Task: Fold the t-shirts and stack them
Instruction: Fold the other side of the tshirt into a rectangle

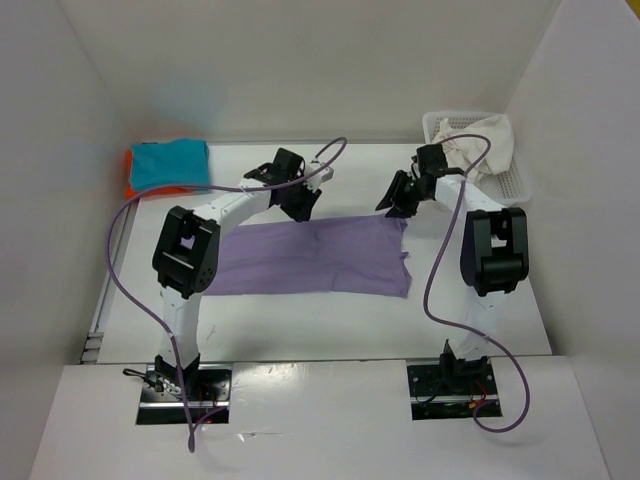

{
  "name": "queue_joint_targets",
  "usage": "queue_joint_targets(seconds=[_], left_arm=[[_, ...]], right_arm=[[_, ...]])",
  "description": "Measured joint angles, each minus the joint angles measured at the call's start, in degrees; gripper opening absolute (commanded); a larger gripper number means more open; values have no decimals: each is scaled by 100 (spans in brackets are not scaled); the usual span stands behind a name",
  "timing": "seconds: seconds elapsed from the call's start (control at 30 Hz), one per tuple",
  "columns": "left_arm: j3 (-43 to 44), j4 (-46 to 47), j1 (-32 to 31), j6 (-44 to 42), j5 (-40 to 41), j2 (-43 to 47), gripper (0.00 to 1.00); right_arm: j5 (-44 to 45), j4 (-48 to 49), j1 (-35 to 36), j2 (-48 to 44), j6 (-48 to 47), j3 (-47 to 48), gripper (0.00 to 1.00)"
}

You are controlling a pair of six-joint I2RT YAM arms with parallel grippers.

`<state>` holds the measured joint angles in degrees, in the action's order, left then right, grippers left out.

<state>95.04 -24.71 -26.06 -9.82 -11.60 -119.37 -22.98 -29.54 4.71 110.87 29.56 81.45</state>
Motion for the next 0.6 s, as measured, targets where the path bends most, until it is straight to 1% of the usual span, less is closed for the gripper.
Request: queue_joint_targets(seconds=[0.03, 0.13, 0.3, 0.37, 0.43, 0.47, 0.5, 0.53, 0.6], left_arm=[[0, -15, 4, -74, -66, 7, 43], [0, -111, -85, -348, -267, 39, 51], [0, -227, -382, -647, -361, 179, 52], [-2, -240, -476, -691, -229, 240, 52], [-87, -240, -452, -721, -105, 341, 53], [-175, -251, -393, -756, -35, 422, 56], [-332, -286, -260, -787, 46, 588, 56], [-409, -323, -160, -804, 107, 684, 58], [-721, -343, 186, -820, 284, 1036, 60]], right_arm=[[-35, 48, 0, -31, 4, 0, 45], [-114, 116, 0, -105, -2, 0, 39], [74, -63, 0, -358, -66, -28, 38], [339, -260, 0, -568, -81, -111, 49], [654, -455, 2, -859, -61, -369, 58], [813, -551, 2, -1019, -31, -540, 59], [1012, -669, 20, -1287, 0, -870, 59], [1106, -748, 26, -1416, 35, -1025, 59], [1333, -866, 74, -1834, 232, -1606, 61]])
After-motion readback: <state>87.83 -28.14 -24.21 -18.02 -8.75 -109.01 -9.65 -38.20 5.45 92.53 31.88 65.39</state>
